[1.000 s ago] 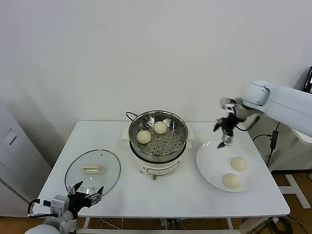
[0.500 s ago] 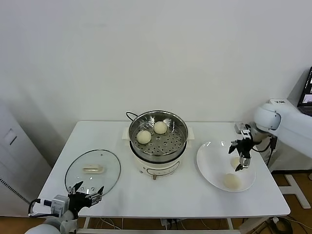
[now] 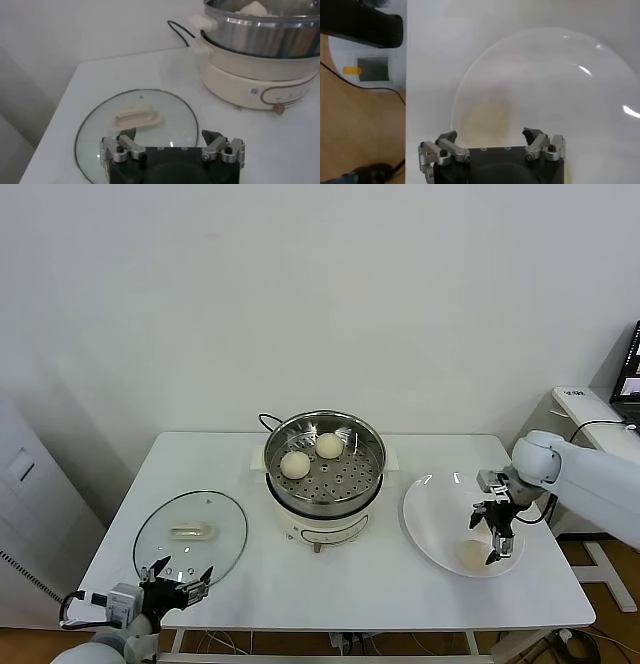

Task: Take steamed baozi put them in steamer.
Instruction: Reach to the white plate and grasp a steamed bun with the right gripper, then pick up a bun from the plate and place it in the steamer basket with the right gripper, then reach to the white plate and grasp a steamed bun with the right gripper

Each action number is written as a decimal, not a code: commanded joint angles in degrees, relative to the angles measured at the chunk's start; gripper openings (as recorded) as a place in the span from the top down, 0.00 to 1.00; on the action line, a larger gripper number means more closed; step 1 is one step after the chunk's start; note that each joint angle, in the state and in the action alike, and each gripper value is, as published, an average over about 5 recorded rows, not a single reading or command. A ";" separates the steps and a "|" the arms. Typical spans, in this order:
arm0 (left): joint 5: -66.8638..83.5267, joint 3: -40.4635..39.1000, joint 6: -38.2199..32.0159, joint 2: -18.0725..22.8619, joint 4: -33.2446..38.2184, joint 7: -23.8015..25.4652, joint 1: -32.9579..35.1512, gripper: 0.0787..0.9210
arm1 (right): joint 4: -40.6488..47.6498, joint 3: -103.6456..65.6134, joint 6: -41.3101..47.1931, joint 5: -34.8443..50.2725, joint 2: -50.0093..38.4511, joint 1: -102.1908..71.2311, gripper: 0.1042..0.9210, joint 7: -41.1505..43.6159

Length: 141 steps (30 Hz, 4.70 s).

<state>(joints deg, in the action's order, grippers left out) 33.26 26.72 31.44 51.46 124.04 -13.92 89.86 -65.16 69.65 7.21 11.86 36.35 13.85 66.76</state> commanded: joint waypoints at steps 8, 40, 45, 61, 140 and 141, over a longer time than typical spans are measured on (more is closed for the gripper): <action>0.00 0.00 -0.11 0.12 0.25 0.10 0.46 0.12 | 3.77 -6.05 -0.23 -3.38 2.01 -7.41 0.25 -0.16; 0.79 -0.41 -0.63 -1.55 -0.54 0.20 -0.56 0.12 | 8.34 1.87 -18.61 12.06 17.83 28.44 0.57 4.16; 1.22 -0.46 -0.61 -1.91 -0.78 0.15 -1.06 0.12 | 10.18 -0.77 -29.08 10.15 25.21 25.69 0.57 3.82; 1.92 -0.22 -0.86 -2.47 -0.71 0.13 -0.86 0.12 | -3.75 -1.01 -49.64 -8.17 32.13 18.90 0.56 0.49; 3.78 1.86 -0.86 -3.32 0.88 -0.23 -0.49 0.12 | 10.99 6.99 -13.96 1.76 0.12 14.43 0.12 3.71; 3.82 1.84 -0.82 -3.38 0.88 -0.25 -0.53 0.12 | 11.73 5.77 -14.25 0.70 0.23 13.00 0.12 3.13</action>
<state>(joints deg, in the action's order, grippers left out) 36.98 28.65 30.45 48.28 124.94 -14.12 89.41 -56.27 77.93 -15.28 14.78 43.38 35.77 72.52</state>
